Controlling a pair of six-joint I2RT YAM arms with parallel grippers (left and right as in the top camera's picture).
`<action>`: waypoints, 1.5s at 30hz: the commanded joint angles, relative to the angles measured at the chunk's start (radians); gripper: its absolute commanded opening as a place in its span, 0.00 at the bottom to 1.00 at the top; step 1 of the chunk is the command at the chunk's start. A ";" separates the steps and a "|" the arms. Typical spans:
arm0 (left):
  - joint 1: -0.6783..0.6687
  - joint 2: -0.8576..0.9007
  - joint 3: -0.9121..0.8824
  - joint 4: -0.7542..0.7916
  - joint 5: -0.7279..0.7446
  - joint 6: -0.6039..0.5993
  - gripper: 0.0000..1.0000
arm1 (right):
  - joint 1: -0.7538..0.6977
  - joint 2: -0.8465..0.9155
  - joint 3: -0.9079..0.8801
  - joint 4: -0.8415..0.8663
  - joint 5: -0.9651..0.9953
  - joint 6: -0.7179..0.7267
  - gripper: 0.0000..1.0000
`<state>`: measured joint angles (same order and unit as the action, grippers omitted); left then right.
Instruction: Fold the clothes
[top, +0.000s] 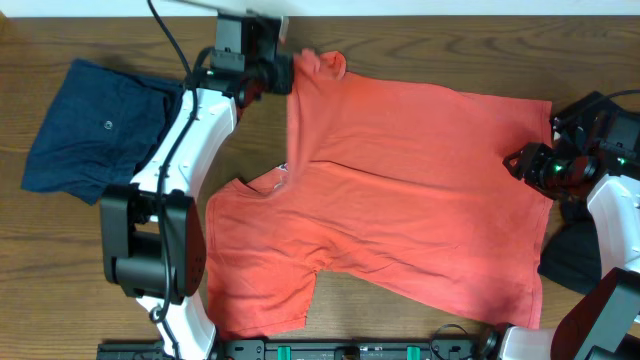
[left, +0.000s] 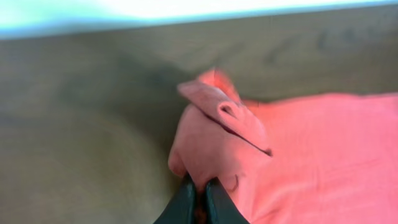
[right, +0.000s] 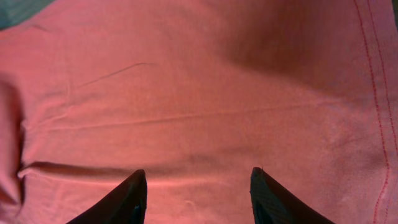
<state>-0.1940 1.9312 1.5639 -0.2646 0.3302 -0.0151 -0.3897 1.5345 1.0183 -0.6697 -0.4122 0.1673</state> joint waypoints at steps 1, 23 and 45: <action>0.002 0.012 0.003 0.047 -0.129 0.078 0.06 | 0.020 -0.003 0.006 0.000 -0.008 -0.003 0.52; 0.043 0.047 0.003 0.258 -0.443 0.209 0.82 | 0.020 -0.003 0.006 -0.011 -0.014 0.019 0.55; 0.065 -0.115 -0.105 -0.728 -0.259 0.008 0.50 | 0.047 0.183 0.000 0.098 0.137 0.036 0.36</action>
<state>-0.1291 1.8103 1.5127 -0.9779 0.0273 0.0238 -0.3592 1.6409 1.0183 -0.6075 -0.3168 0.1787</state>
